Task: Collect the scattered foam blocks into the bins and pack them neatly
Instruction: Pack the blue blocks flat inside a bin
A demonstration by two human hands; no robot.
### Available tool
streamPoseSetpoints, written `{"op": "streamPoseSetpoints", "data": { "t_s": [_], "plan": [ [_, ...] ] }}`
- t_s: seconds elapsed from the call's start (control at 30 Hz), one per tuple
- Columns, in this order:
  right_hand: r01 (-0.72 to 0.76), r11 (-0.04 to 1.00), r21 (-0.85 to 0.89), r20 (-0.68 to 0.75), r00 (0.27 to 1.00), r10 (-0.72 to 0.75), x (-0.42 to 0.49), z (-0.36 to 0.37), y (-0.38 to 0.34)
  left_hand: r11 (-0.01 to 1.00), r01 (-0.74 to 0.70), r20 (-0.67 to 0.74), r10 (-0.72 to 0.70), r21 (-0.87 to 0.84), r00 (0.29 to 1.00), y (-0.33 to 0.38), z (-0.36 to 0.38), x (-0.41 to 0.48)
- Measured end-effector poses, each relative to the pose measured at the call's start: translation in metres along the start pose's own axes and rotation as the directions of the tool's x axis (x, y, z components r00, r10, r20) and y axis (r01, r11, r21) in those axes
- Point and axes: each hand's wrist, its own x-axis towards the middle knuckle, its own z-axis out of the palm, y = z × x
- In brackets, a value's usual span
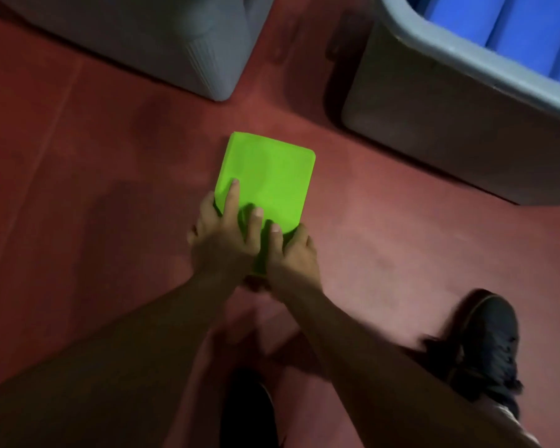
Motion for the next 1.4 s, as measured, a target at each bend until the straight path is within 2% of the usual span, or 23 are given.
{"op": "streamPoseSetpoints", "data": {
  "t_s": [0.1, 0.33, 0.43, 0.53, 0.73, 0.8, 0.9, 1.0, 1.07, 1.13, 1.17, 1.27, 1.4],
  "plan": [
    [0.044, 0.989, 0.144, -0.038, 0.999, -0.039, -0.01, 0.001, 0.005, 0.983, -0.077, -0.072, 0.066, -0.167, 0.995, -0.003, -0.008, -0.003],
    [0.246, 0.909, 0.335, -0.138, 0.968, -0.211, -0.045, -0.043, -0.048, 0.969, -0.171, -0.153, 0.145, -0.177, 0.978, 0.033, -0.097, 0.0],
    [0.329, 0.868, 0.372, -0.205, 0.941, -0.268, -0.062, -0.077, -0.084, 0.957, -0.225, -0.236, 0.179, -0.185, 0.955, 0.066, -0.141, 0.0],
    [0.381, 0.841, 0.383, -0.272, 0.917, -0.291, -0.077, -0.122, -0.113, 0.947, -0.259, -0.224, 0.214, -0.191, 0.951, 0.105, -0.179, 0.003],
    [0.471, 0.803, 0.364, -0.438, 0.848, -0.298, -0.091, -0.237, -0.137, 0.919, -0.294, -0.117, 0.272, -0.262, 0.955, 0.223, -0.214, 0.019],
    [0.5, 0.802, 0.325, -0.552, 0.789, -0.269, -0.093, -0.288, -0.134, 0.887, -0.289, -0.058, 0.288, -0.359, 0.956, 0.28, -0.216, 0.014],
    [0.539, 0.792, 0.286, -0.719, 0.668, -0.195, -0.094, -0.361, -0.121, 0.852, -0.201, 0.13, 0.297, -0.484, 0.946, 0.365, -0.21, -0.003],
    [0.543, 0.768, 0.339, -0.813, 0.579, -0.051, -0.094, -0.421, -0.105, 0.821, -0.169, 0.303, 0.381, -0.546, 0.874, 0.435, -0.199, -0.021],
    [0.514, 0.772, 0.373, -0.83, 0.557, 0.03, -0.093, -0.451, -0.094, 0.802, -0.129, 0.416, 0.431, -0.583, 0.8, 0.471, -0.193, -0.035],
    [0.458, 0.805, 0.376, -0.814, 0.579, 0.051, -0.088, -0.475, -0.084, 0.819, -0.115, 0.512, 0.454, -0.562, 0.729, 0.498, -0.185, -0.049],
    [0.425, 0.824, 0.375, -0.798, 0.6, 0.054, -0.085, -0.484, -0.08, 0.833, -0.109, 0.539, 0.444, -0.542, 0.715, 0.507, -0.178, -0.055],
    [0.341, 0.865, 0.368, -0.748, 0.661, 0.057, -0.07, -0.505, -0.066, 0.879, -0.09, 0.56, 0.375, -0.468, 0.739, 0.527, -0.155, -0.058],
    [0.2, 0.898, 0.391, -0.601, 0.794, 0.085, -0.038, -0.523, -0.054, 0.926, -0.086, 0.559, 0.294, -0.368, 0.775, 0.547, -0.129, -0.047]
  ]
}}
